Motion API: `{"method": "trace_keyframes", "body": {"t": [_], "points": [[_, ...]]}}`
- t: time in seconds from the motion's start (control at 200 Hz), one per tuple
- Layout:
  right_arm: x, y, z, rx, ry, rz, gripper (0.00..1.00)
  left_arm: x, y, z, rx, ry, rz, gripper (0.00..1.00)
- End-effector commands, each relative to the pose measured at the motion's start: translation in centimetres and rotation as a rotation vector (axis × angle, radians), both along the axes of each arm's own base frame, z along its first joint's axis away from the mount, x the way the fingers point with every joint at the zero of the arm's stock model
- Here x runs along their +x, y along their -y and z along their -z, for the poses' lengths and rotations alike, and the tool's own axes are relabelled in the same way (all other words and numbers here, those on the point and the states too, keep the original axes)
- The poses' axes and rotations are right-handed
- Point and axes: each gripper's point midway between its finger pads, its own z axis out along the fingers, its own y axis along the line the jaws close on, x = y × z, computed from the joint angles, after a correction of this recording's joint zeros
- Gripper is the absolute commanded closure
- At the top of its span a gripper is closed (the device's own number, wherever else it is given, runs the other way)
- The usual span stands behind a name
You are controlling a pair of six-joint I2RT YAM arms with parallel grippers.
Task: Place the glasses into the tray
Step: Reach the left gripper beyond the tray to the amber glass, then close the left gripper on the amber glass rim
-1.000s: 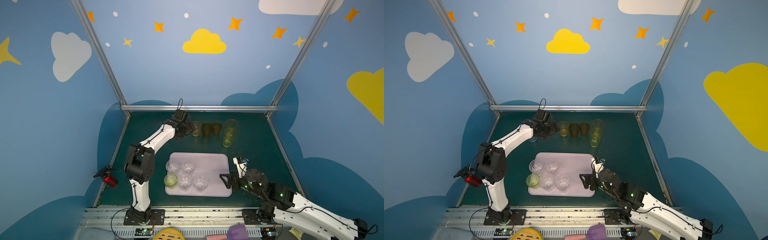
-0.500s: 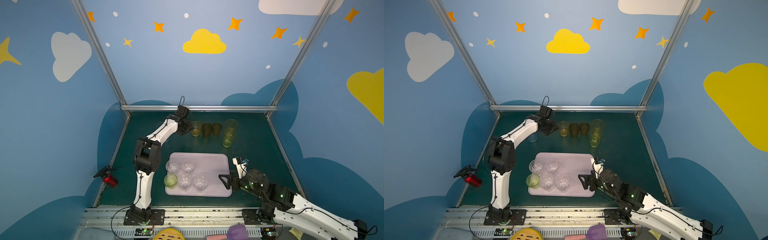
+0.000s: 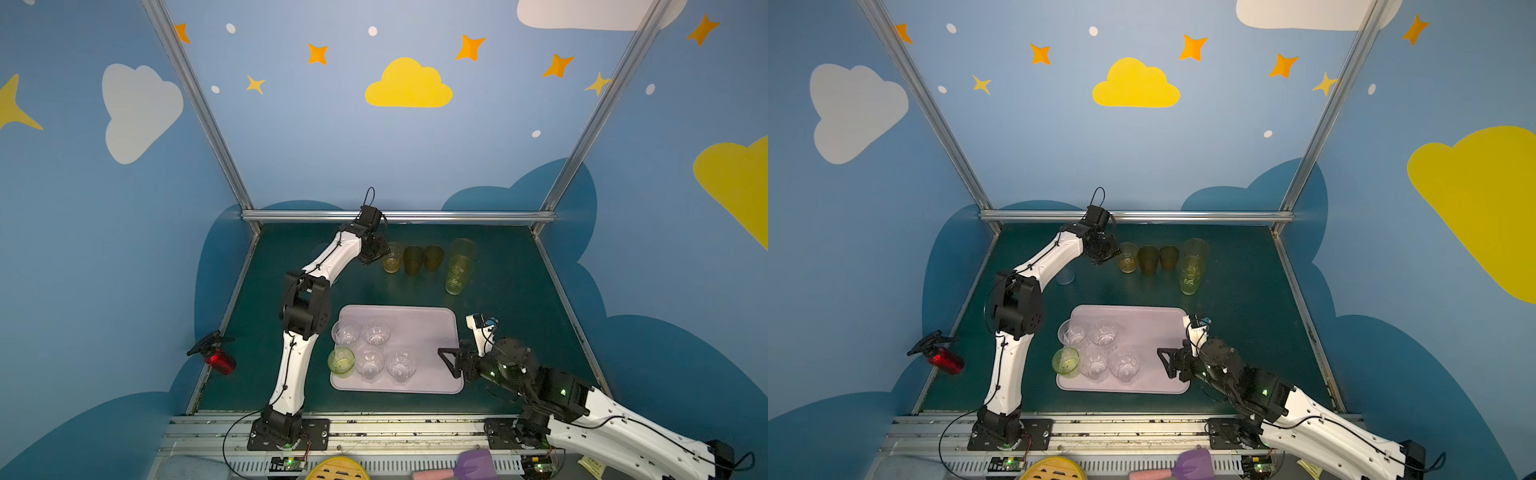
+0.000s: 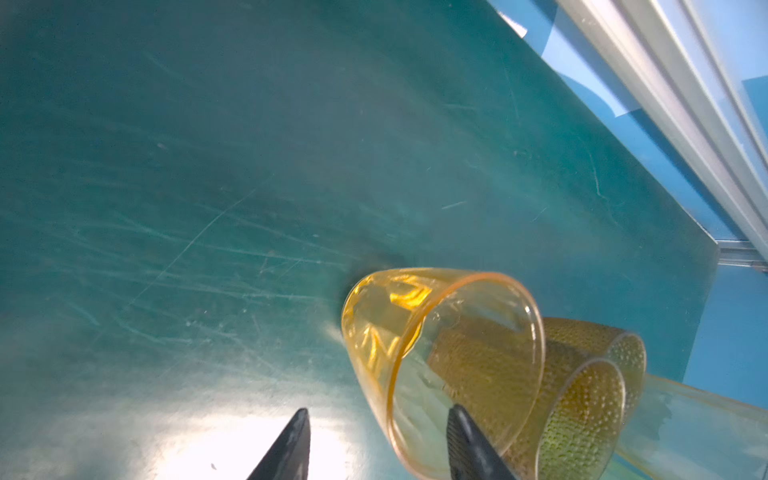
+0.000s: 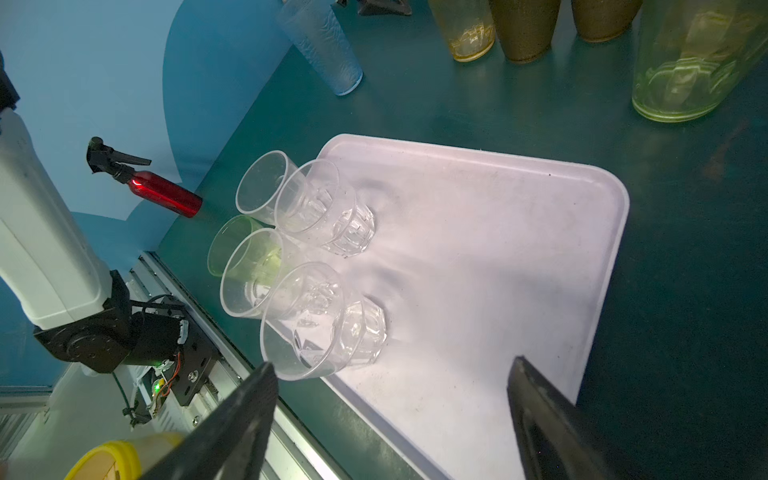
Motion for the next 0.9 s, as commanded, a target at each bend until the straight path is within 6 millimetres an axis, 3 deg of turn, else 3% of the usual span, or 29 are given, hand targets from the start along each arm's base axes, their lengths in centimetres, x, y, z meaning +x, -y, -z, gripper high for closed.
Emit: {"method": "trace_keyframes", "body": {"t": [0.0, 0.461, 0.691, 0.896], "points": [[0.0, 0.6, 0.4, -0.006, -0.002, 0.018, 0.14, 0.1, -0.6, 0.2, 0.017, -0.015, 0.006, 0.49], [0.2, 0.5, 0.5, 0.004, -0.016, 0.031, 0.14, 1.2, -0.8, 1.3, 0.064, -0.023, 0.033, 0.56], [0.2, 0.2, 0.7, 0.011, -0.03, 0.03, 0.14, 1.7, -1.3, 1.8, 0.089, -0.031, 0.02, 0.7], [0.3, 0.2, 0.7, 0.012, -0.037, 0.042, 0.14, 1.9, -1.4, 2.2, 0.107, -0.035, 0.029, 0.7]]}}
